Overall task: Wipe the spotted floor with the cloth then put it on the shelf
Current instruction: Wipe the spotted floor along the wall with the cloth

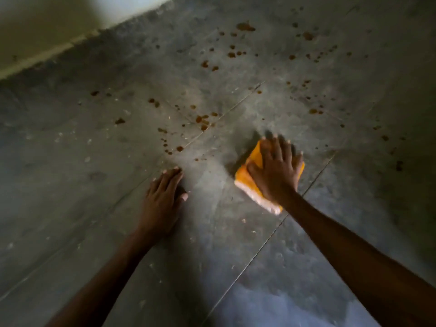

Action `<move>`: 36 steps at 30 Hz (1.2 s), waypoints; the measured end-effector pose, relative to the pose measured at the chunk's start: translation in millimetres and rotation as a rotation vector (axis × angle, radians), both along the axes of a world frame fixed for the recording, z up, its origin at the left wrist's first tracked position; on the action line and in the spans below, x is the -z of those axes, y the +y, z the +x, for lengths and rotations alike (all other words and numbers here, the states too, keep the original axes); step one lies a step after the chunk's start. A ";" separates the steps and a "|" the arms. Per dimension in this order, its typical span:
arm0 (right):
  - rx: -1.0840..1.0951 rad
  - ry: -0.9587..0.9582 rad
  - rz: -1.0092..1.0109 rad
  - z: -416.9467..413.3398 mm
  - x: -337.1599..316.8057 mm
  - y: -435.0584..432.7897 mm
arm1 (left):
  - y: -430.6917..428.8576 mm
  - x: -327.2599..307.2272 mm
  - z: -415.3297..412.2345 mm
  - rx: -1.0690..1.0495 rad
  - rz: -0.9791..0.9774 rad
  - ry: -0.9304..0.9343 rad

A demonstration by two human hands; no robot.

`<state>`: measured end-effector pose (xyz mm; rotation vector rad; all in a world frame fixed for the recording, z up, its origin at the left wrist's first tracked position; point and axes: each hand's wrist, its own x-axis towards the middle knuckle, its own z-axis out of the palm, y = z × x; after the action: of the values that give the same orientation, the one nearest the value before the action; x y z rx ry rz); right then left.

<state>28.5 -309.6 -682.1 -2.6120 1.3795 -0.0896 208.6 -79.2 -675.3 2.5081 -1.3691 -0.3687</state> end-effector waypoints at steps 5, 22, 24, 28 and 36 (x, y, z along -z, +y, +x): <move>-0.087 -0.034 -0.050 71.1 5.7 24.6 | -0.2 -0.4 -0.1 -0.156 -0.345 0.044; -0.560 -0.027 -0.094 100.1 3.4 39.8 | -25.6 2.5 131.4 -0.538 -0.190 -0.038; -0.767 0.039 -0.074 60.5 -1.1 48.3 | -25.0 5.8 136.1 -0.563 -0.162 -0.051; -0.482 0.052 -0.144 128.6 -1.0 -38.7 | -26.7 11.9 134.9 -0.533 -0.168 -0.095; -0.650 0.091 -0.113 215.7 -6.1 24.7 | -26.5 13.3 144.4 -0.542 -0.159 -0.084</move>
<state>244.2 -284.9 -676.0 -3.0449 0.4966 0.0460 353.0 -105.8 -688.6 2.6443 -0.6591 -0.0396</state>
